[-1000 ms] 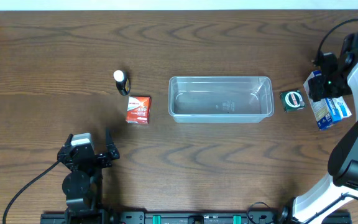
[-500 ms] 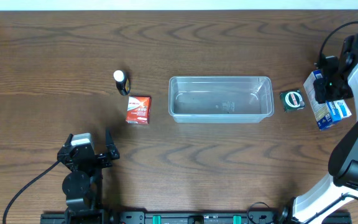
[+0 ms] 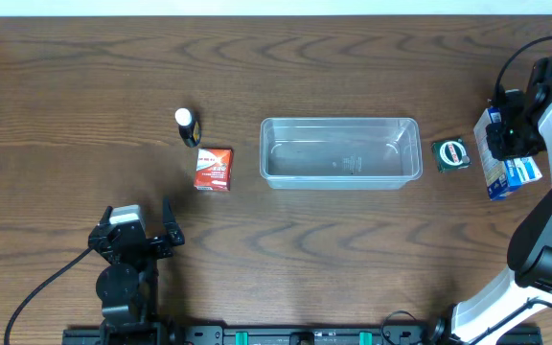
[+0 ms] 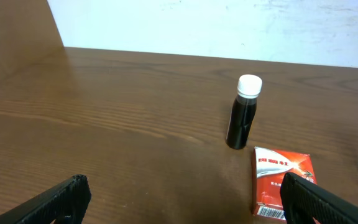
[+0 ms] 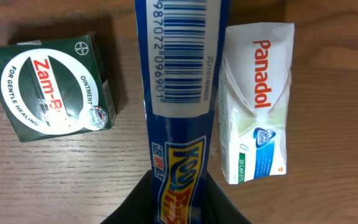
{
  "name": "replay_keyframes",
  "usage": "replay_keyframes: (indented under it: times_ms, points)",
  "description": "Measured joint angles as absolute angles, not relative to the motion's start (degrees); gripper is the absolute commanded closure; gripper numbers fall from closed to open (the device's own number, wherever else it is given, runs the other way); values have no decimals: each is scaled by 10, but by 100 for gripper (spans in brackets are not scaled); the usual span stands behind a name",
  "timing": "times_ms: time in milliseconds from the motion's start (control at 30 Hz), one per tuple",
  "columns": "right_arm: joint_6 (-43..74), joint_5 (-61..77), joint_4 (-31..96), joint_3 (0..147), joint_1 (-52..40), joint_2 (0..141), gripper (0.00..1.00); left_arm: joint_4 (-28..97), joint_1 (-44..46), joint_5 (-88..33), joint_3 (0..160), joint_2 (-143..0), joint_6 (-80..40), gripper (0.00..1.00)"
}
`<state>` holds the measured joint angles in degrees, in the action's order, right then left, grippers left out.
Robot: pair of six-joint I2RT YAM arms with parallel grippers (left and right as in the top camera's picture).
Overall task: Pack container
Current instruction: 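Move right gripper over the blue Kool Fever box and grasp it, then lift the Kool Fever box and carry it into the clear container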
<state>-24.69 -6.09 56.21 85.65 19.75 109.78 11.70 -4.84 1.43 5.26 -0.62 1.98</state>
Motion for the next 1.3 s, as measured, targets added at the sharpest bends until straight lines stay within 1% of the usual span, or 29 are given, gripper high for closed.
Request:
replay_keyframes:
  times_ms: [233, 400, 467, 533, 833, 1033, 1167, 1300]
  points:
    - [-245, -60, 566, 859, 197, 1098, 85, 117, -48, 14, 53, -6, 20, 2]
    - [-245, -60, 574, 898, 185, 1090, 85, 117, -48, 14, 53, -6, 20, 2]
    - [-244, -60, 575, 919, 175, 1078, 90, 117, -48, 14, 53, -6, 20, 2]
    - [-244, -60, 574, 943, 158, 1058, 91, 117, -48, 14, 53, -6, 20, 2]
    - [-275, -59, 583, 997, 45, 958, 95, 117, -48, 14, 53, -6, 20, 2]
    - [-324, -57, 604, 997, -76, 911, 96, 117, -48, 14, 53, -6, 20, 2]
    - [-360, -51, 627, 997, -134, 891, 97, 117, -48, 14, 53, -6, 20, 2]
    - [-407, -32, 644, 996, -167, 891, 98, 117, -48, 14, 53, -6, 20, 2]
